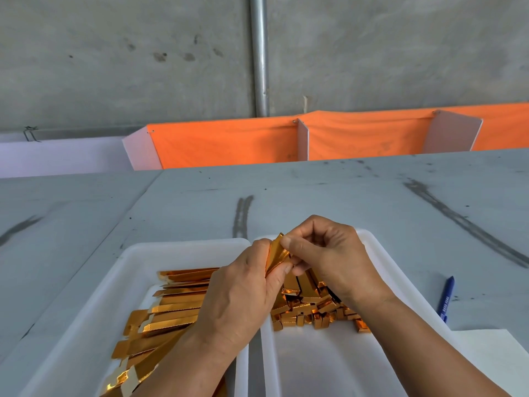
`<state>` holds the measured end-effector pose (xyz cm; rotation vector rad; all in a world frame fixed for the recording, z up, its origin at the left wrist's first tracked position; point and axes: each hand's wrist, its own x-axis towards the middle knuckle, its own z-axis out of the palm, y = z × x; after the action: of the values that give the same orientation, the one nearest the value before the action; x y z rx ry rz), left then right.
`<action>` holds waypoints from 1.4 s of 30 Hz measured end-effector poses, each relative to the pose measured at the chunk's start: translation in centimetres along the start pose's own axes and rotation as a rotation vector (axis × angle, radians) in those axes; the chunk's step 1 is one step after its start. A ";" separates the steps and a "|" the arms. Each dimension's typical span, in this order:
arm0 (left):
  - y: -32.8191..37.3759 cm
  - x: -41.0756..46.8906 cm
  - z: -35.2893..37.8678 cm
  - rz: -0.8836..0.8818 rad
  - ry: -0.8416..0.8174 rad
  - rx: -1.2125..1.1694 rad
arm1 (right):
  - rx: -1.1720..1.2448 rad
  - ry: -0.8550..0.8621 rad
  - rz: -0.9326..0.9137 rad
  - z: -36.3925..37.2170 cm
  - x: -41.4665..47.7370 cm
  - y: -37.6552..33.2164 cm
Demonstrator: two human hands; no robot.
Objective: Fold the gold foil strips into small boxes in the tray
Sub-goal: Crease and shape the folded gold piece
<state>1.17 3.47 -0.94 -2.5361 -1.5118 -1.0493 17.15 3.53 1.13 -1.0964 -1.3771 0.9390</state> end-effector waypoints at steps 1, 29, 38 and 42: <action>0.0 0.0 0.0 0.003 0.000 0.003 | -0.037 0.012 -0.012 0.0 0.0 0.1; -0.9 0.0 -0.1 -0.303 -0.025 -0.711 | 0.188 0.064 0.129 -0.5 0.8 0.5; -1.3 -0.1 0.4 -0.327 -0.038 -0.772 | 0.265 0.043 0.166 -0.7 0.8 0.6; -1.3 0.1 0.5 -0.381 0.010 -0.801 | 0.306 -0.067 0.227 -0.5 0.9 0.7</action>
<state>0.43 4.44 -1.70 -2.6928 -1.9091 -2.0727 17.78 4.54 0.72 -1.0063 -1.1302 1.3150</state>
